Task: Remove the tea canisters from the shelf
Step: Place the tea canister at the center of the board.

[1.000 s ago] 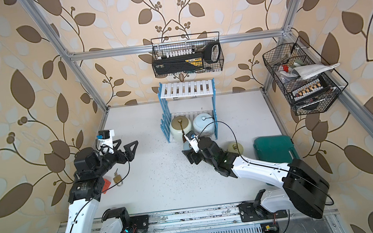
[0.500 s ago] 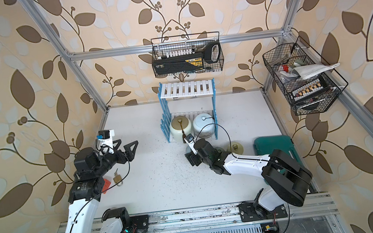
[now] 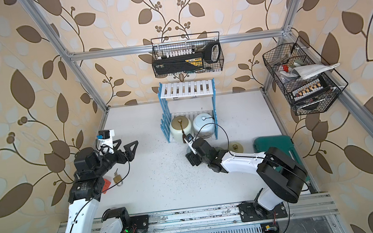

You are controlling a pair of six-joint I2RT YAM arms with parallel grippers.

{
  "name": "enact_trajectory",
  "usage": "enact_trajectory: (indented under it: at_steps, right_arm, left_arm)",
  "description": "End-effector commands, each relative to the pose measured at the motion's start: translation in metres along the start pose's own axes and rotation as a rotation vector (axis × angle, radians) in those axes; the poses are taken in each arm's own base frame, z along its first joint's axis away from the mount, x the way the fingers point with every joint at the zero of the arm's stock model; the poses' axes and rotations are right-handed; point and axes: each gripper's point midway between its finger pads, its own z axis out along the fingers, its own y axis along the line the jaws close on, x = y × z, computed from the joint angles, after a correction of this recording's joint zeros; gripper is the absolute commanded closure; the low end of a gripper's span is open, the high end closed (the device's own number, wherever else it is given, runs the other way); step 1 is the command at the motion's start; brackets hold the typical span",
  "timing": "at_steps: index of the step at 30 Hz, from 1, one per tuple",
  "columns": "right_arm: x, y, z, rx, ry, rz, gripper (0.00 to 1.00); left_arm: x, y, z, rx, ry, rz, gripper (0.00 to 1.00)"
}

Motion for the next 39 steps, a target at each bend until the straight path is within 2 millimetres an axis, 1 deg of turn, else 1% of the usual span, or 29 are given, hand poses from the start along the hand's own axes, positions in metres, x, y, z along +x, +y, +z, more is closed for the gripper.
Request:
enact_trajectory:
  at_steps: [1, 5, 9, 12, 16, 19, 23, 26, 28, 31, 33, 37, 39]
  right_arm:
    - [-0.032, 0.0, -0.003, -0.006, -0.104, 0.036, 0.55]
    - [-0.028, -0.003, -0.001, 0.014, -0.078, 0.035, 0.46]
    - [-0.023, 0.002, 0.002, -0.01, -0.067, 0.027, 0.39]
    - [-0.022, -0.002, -0.001, 0.011, -0.056, 0.029, 0.35]
    - [-0.02, -0.001, 0.0, 0.0, -0.052, 0.01, 0.27]
    - [-0.019, -0.008, -0.004, 0.037, -0.043, 0.018, 0.2]
    - [-0.018, -0.006, -0.005, 0.024, -0.059, 0.026, 0.13]
    - [-0.016, -0.01, -0.007, 0.048, -0.043, 0.04, 0.11]
    - [-0.016, -0.008, -0.007, 0.03, -0.055, 0.047, 0.1]
    - [-0.013, -0.006, -0.007, 0.026, -0.034, 0.023, 0.05]
    - [-0.016, -0.01, -0.012, 0.044, -0.045, 0.036, 0.04]
    - [-0.022, -0.01, -0.019, 0.036, -0.071, 0.044, 0.04]
    - [-0.029, -0.015, -0.026, 0.056, -0.07, 0.054, 0.04]
  left_arm:
    - [-0.011, -0.005, -0.001, 0.028, -0.045, 0.03, 0.01]
    - [-0.009, -0.005, 0.0, 0.03, -0.026, 0.009, 0.01]
    - [-0.01, -0.006, 0.001, 0.039, -0.033, 0.013, 0.01]
    - [-0.007, -0.005, 0.001, 0.035, -0.018, 0.003, 0.01]
    - [-0.009, -0.007, 0.003, 0.047, -0.029, 0.011, 0.01]
    - [-0.007, -0.007, 0.003, 0.046, -0.016, 0.002, 0.01]
    - [-0.008, -0.007, 0.003, 0.048, -0.029, 0.013, 0.01]
    - [-0.008, -0.008, 0.002, 0.047, -0.021, 0.007, 0.01]
    - [-0.008, -0.008, 0.001, 0.05, -0.032, 0.02, 0.01]
    - [-0.01, -0.008, 0.001, 0.046, -0.033, 0.016, 0.01]
    - [-0.009, -0.008, 0.0, 0.044, -0.028, 0.013, 0.01]
    - [-0.01, -0.009, 0.0, 0.049, -0.044, 0.025, 0.01]
    - [-0.01, -0.009, 0.0, 0.047, -0.033, 0.016, 0.01]
